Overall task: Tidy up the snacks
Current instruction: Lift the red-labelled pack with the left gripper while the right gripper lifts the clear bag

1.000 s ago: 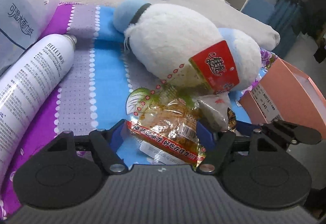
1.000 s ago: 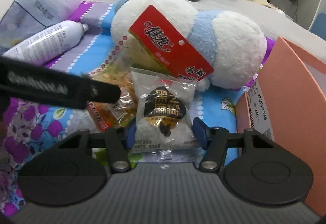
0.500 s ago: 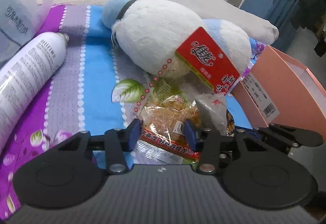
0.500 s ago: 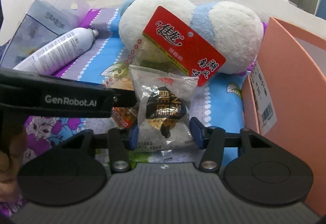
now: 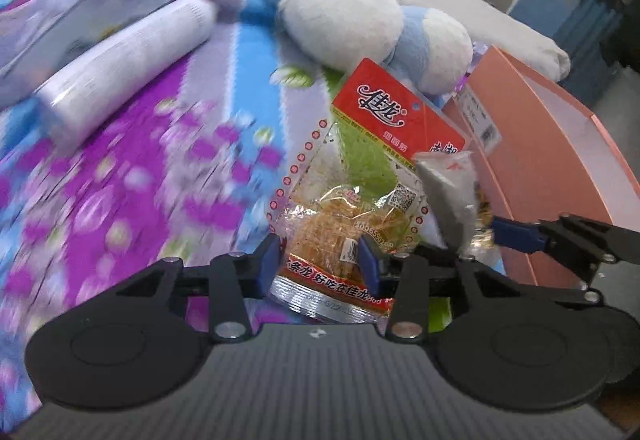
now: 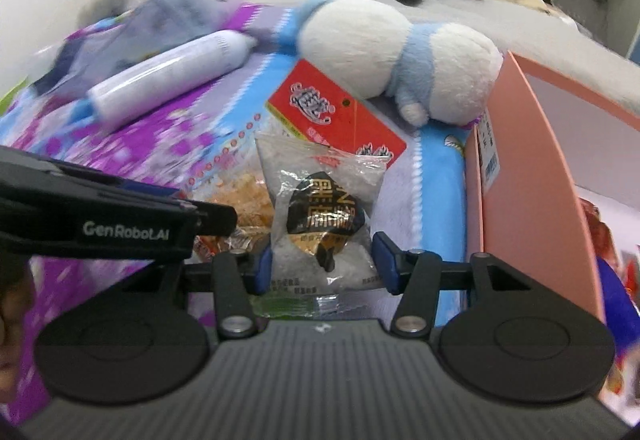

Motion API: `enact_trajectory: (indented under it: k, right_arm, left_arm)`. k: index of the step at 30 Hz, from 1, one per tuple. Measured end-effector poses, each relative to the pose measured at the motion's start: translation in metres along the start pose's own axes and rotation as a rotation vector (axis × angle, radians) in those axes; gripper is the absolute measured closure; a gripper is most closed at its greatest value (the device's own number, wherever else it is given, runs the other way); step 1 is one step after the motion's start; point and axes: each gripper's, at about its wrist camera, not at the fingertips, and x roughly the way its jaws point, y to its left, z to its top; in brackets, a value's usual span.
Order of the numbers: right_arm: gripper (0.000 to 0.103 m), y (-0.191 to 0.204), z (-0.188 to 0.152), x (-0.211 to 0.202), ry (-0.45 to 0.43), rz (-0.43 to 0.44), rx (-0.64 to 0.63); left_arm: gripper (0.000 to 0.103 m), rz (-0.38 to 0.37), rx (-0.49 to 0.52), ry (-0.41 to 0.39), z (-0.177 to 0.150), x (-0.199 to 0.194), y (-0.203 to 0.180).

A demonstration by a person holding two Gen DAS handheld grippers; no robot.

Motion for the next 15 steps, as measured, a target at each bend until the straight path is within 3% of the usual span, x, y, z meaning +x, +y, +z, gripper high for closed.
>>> enact_trajectory:
  k: [5,9,12,15]
  right_arm:
    - [0.05,0.016,-0.026,-0.04,0.023,0.021,-0.038]
    - [0.05,0.023,-0.05,-0.059,0.078,0.04,-0.051]
    - [0.05,0.025,-0.067,-0.07,0.091,0.023,-0.057]
    - [0.049,0.023,-0.082,-0.074,0.118,0.023,-0.011]
  left_arm:
    - [0.055,0.014,-0.117,0.016,-0.041,-0.042,0.018]
    - [0.055,0.073,-0.094,0.031,-0.074,-0.067,0.012]
    - [0.055,0.034,-0.175,0.046,-0.098,-0.081,0.016]
    - [0.055,0.061,-0.168,0.033,-0.118,-0.094,0.014]
